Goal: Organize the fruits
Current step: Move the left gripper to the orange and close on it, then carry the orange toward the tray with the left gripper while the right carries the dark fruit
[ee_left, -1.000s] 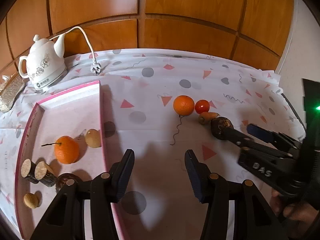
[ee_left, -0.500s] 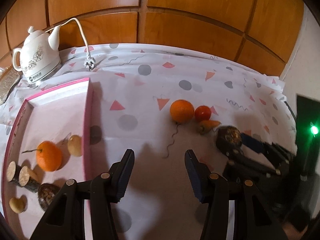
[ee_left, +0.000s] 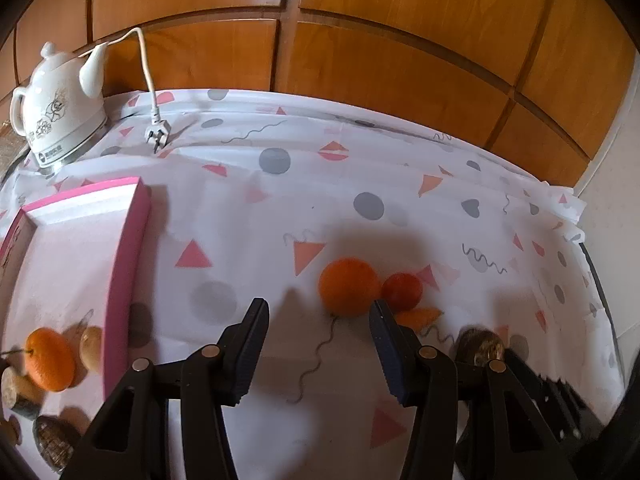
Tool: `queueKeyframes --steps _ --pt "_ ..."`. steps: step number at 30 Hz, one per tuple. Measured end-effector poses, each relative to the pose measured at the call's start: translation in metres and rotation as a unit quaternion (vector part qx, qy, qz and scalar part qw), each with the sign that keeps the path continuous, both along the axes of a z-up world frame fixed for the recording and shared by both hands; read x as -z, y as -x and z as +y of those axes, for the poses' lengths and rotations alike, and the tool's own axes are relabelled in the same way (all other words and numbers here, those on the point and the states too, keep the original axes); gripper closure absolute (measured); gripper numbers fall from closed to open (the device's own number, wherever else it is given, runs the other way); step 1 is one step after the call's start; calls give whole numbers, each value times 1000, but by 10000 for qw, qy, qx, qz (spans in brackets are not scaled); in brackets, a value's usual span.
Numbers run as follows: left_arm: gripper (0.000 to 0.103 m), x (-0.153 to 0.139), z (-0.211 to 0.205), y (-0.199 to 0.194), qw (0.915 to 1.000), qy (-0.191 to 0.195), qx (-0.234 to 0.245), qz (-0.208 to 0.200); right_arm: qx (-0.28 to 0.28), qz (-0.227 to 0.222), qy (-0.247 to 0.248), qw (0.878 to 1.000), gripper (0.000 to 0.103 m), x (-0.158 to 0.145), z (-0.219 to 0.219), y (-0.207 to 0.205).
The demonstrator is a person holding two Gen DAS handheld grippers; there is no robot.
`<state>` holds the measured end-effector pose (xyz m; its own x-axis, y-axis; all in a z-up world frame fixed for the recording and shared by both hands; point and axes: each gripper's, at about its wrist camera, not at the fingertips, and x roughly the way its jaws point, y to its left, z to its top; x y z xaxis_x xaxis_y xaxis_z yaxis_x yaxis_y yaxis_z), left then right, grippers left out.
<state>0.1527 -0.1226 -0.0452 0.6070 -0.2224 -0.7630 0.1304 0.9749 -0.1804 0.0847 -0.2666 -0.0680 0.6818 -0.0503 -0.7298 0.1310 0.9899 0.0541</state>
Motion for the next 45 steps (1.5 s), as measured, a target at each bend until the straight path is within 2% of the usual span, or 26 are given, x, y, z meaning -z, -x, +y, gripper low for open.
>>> queueKeyframes --steps 7,9,16,18,26,29,31,34,45 --pt "50 5 -10 -14 10000 43 -46 -65 -8 -31 -30 10000 53 2 1 1" --pt "50 5 -14 -16 9999 -46 0 -154 -16 -16 -60 10000 53 3 0 0" --pt "49 26 -15 -31 9998 100 14 161 -17 -19 -90 10000 53 3 -1 0" --pt "49 28 -19 -29 9999 -21 107 15 -18 -22 -92 10000 53 3 -1 0" --pt "47 33 -27 -29 9994 -319 164 8 -27 7 -105 9999 52 4 -1 -1" --pt "48 32 -24 -30 9996 -224 170 -5 -29 44 -93 9999 52 5 -1 -2" --pt "53 31 -17 -29 9999 -100 101 -11 -29 76 -61 9999 52 5 1 -3" --pt "63 29 -10 -24 10000 -24 36 -10 -24 94 17 10000 52 6 3 -3" --pt "65 23 7 31 9998 -183 -27 -14 -33 93 9 10000 52 5 1 -5"
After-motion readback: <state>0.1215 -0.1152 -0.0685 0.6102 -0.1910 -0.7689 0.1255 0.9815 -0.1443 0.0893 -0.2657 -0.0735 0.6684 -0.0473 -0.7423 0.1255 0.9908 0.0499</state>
